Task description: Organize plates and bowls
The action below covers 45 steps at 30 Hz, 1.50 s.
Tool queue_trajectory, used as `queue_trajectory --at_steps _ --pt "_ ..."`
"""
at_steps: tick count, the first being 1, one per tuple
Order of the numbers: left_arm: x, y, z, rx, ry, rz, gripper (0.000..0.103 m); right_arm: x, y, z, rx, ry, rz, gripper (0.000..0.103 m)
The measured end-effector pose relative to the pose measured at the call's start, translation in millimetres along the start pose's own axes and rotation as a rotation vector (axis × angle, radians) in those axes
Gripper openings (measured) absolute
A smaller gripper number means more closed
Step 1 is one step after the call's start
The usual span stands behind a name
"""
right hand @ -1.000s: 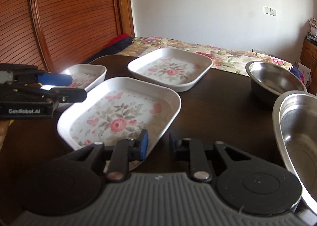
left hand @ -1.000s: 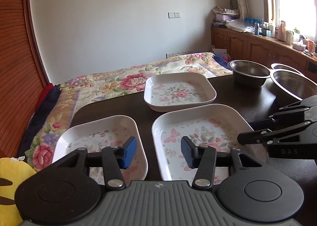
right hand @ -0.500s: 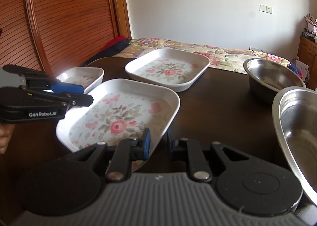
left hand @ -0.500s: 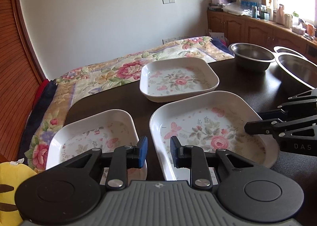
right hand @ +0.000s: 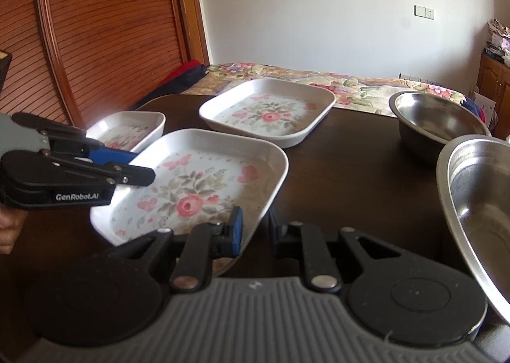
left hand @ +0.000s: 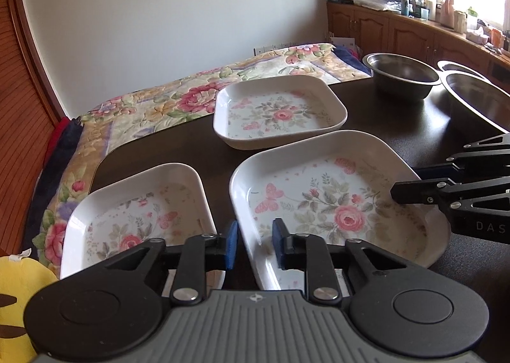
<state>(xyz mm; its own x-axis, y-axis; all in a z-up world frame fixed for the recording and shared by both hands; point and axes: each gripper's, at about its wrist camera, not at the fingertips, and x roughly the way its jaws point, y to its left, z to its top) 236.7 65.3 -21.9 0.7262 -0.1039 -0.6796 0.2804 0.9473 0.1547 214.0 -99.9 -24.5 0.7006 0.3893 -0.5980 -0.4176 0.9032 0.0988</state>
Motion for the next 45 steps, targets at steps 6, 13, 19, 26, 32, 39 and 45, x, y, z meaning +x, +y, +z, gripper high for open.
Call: queue_trajectory --at_steps 6,13,19,26,32,39,45 --pt "-6.1 -4.8 -4.6 -0.005 -0.028 0.009 0.013 -2.2 -4.8 -0.1 0.037 -0.002 -0.001 0.018" --pt "-18.4 -3.5 -8.9 -0.063 -0.057 -0.009 0.012 -10.4 -8.4 0.2 0.061 -0.023 0.006 0.015" --pt "-34.6 -8.9 -10.9 -0.079 -0.081 -0.022 0.012 -15.5 -12.2 -1.6 0.086 -0.037 0.012 0.015" --pt "-59.0 -16.9 -15.7 -0.089 -0.118 -0.022 0.012 -28.3 -14.0 -6.3 0.109 -0.058 0.029 0.015" --pt "-77.8 -18.0 -25.4 -0.116 -0.129 -0.022 0.012 -41.7 -8.0 -7.3 0.11 -0.082 0.045 0.015" --pt "-98.1 -18.5 -42.0 -0.14 -0.127 -0.006 0.012 -47.9 0.0 -12.0 0.1 -0.071 0.072 0.015" --pt "-112.3 -14.8 -58.9 -0.161 -0.118 0.002 0.012 -52.5 7.0 -20.1 0.089 -0.054 0.11 0.015"
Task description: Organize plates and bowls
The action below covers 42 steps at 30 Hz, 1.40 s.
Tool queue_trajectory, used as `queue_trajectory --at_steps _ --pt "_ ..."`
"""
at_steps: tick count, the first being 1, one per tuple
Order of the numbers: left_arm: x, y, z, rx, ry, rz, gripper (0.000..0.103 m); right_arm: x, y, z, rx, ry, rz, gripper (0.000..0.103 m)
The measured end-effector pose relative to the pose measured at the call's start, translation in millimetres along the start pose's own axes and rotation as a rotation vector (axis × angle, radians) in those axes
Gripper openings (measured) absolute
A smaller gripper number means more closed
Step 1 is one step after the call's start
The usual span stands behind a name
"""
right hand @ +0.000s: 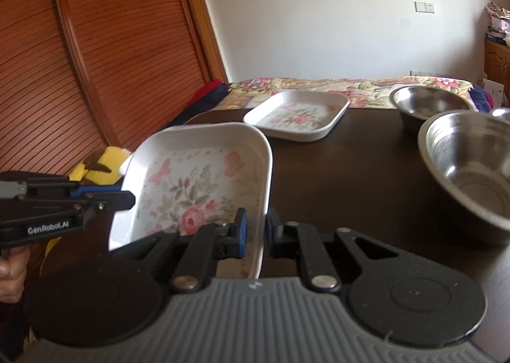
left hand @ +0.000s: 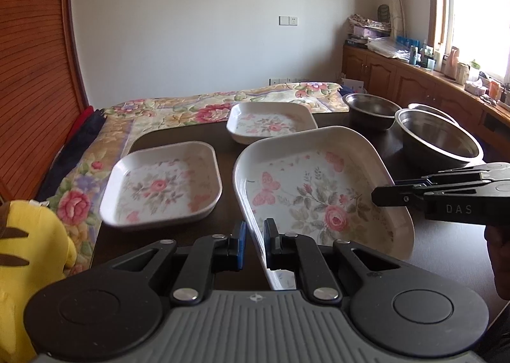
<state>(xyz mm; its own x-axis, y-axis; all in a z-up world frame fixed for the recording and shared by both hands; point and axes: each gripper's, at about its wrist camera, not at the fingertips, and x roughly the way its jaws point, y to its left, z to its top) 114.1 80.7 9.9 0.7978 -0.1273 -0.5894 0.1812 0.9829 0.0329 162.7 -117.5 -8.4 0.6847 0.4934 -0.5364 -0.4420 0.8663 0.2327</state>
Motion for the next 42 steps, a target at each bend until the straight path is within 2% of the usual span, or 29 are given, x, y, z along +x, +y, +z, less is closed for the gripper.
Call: queue_trajectory --at_steps 11,22,36,39,42 --pt "-5.2 11.2 -19.9 -0.043 0.021 0.016 0.012 -2.5 21.9 -20.9 -0.032 0.058 0.037 0.014" --pt "3.6 14.1 -32.2 -0.064 0.051 0.01 0.012 1.1 25.6 -29.5 -0.04 0.083 0.036 0.015" --pt "14.6 15.0 -33.7 -0.076 0.053 0.0 0.013 -1.2 28.5 -34.5 -0.044 0.071 0.012 0.018" --pt "15.3 15.7 -34.6 -0.085 0.051 -0.009 0.014 -1.3 27.9 -33.6 -0.038 0.067 0.009 0.02" --pt "14.8 15.4 -34.2 -0.084 0.045 -0.006 0.022 -3.0 25.8 -31.3 -0.036 0.056 -0.008 0.021"
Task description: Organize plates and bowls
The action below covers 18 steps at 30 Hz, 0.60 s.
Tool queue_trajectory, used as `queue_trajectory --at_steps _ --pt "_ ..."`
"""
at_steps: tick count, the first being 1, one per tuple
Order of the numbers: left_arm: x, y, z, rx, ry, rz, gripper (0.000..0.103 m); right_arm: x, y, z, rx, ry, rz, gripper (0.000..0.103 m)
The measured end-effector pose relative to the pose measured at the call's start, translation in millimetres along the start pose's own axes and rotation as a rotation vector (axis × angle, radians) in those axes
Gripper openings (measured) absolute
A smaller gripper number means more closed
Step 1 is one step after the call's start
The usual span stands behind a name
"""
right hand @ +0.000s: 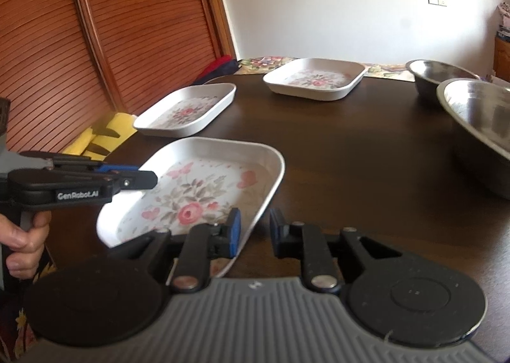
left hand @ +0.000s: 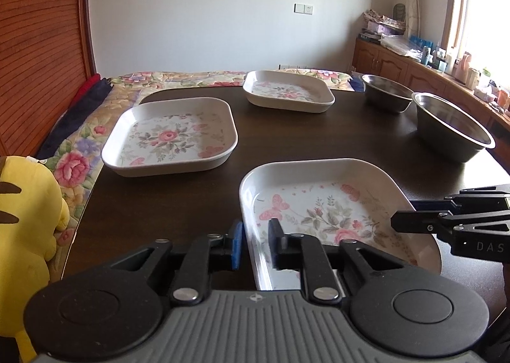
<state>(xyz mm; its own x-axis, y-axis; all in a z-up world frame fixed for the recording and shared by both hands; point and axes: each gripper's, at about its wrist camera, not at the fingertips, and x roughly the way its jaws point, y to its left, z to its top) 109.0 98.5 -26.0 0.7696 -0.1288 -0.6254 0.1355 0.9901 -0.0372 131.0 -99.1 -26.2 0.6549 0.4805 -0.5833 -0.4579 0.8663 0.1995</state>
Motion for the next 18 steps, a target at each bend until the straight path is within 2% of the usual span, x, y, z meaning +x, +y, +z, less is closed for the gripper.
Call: queue_trajectory --at_steps 3,5,8,9,11,13,18 --pt "-2.6 1.4 1.9 -0.002 -0.012 0.002 0.034 -3.9 -3.6 4.1 0.008 -0.018 -0.014 0.022" --pt "-5.3 2.4 3.1 -0.003 -0.026 0.009 0.047 -5.5 -4.6 7.6 0.001 -0.033 -0.028 0.022" --pt "-8.0 4.5 5.9 -0.004 -0.04 0.016 0.056 -7.9 -6.6 13.1 -0.003 -0.05 -0.035 0.025" --pt "-8.5 5.3 7.3 -0.004 -0.044 0.017 0.059 -8.4 -7.1 15.0 -0.004 -0.058 -0.036 0.03" --pt "-9.7 6.1 9.3 -0.002 -0.052 0.027 0.077 -9.3 -7.0 18.7 -0.009 -0.069 -0.041 0.032" --pt "-10.9 6.4 11.5 0.003 -0.065 0.043 0.089 -9.2 -6.3 22.1 -0.019 -0.077 -0.043 0.032" --pt "-12.7 9.5 16.4 0.001 -0.076 0.059 0.102 -8.1 -3.9 30.5 -0.036 -0.093 -0.042 0.037"
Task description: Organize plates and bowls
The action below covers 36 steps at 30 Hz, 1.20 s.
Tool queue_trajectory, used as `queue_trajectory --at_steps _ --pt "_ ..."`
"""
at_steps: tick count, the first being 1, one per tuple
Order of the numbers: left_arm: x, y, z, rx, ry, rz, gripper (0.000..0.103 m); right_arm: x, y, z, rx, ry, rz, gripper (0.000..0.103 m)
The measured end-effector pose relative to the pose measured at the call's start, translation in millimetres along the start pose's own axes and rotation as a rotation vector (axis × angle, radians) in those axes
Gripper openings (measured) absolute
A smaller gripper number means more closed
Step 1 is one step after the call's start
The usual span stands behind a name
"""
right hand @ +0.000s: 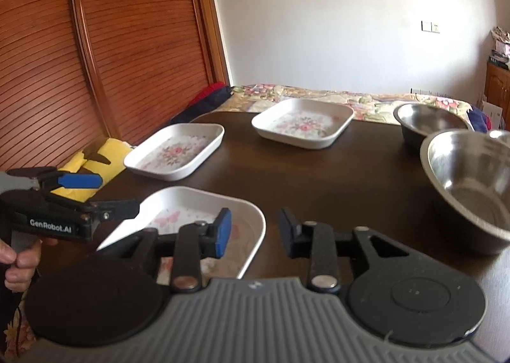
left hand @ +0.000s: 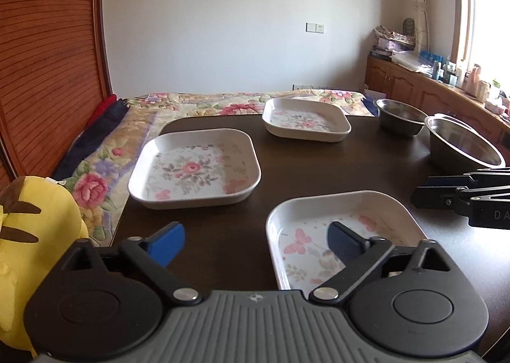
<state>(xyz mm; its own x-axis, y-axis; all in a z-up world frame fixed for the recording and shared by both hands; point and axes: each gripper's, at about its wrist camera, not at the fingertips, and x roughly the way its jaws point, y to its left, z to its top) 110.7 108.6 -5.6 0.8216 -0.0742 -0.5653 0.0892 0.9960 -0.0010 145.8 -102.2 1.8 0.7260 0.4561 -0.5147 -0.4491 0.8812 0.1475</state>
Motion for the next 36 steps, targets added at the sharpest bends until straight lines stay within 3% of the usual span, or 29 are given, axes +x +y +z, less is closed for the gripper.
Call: queue_trajectory --at_steps 13,36 --pt "3.1 5.1 7.3 0.009 0.024 0.04 0.103 8.1 6.9 8.8 -0.018 -0.01 0.002 0.038" --pt "0.4 42.7 38.4 0.033 -0.027 0.062 0.103 33.8 30.1 42.4 -0.106 -0.013 0.036 0.044"
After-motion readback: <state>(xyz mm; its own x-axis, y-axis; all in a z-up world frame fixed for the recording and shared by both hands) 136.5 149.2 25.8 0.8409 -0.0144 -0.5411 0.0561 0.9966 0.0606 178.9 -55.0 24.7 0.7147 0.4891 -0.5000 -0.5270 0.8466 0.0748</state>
